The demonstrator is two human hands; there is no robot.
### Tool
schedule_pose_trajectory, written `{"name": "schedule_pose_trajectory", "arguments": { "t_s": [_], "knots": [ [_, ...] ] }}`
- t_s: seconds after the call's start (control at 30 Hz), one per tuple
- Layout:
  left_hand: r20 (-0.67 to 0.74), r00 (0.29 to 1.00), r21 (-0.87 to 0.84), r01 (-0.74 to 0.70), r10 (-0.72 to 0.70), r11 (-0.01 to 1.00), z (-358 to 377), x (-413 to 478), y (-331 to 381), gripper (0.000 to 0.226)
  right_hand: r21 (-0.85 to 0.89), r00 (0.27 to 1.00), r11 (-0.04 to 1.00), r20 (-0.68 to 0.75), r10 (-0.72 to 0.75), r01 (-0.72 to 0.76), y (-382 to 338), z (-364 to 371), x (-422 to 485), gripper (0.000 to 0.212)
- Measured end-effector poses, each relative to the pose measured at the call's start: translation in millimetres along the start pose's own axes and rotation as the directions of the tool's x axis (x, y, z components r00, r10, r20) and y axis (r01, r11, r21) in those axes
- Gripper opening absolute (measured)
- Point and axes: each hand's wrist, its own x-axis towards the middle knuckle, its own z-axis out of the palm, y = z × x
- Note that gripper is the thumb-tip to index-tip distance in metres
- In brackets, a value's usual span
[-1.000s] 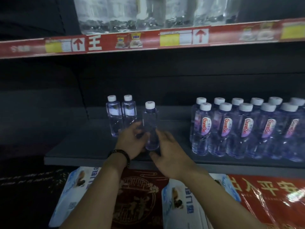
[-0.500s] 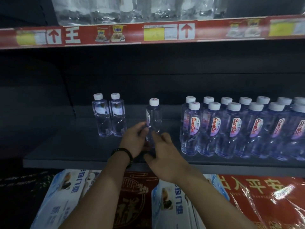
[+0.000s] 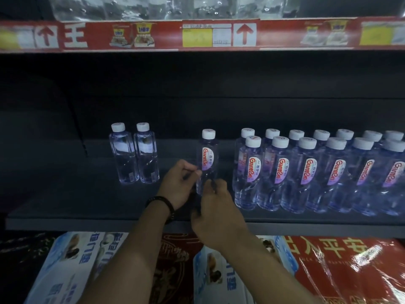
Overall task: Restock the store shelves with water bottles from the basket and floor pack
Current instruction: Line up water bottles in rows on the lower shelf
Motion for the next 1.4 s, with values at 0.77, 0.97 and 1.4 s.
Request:
{"name": "schedule_pose_trajectory", "arguments": {
  "t_s": [0.77,0.97,1.4],
  "knots": [
    [0.093,0.995,-0.066,-0.026,0.032,0.997,33.0,17.4,8.4,0.033,0.175,0.981,0.966,0.033,0.189,-0.192,1.0,0.3,11.6,0.092],
    [0.091,0.995,-0.102,0.052,-0.043,0.993,22.3,10.1,9.2,0.035,0.139,0.981,0.972,-0.024,0.193,-0.188,-5.0,-5.0,10.6,0.07],
    [-0.406,0.913,0.108,0.009,0.036,0.994,-111.1,-17.5,-5.5,0.034,0.551,0.997,0.831,0.024,0.074,-0.075,-57.3,42.7,74.5,0.033]
  ]
}}
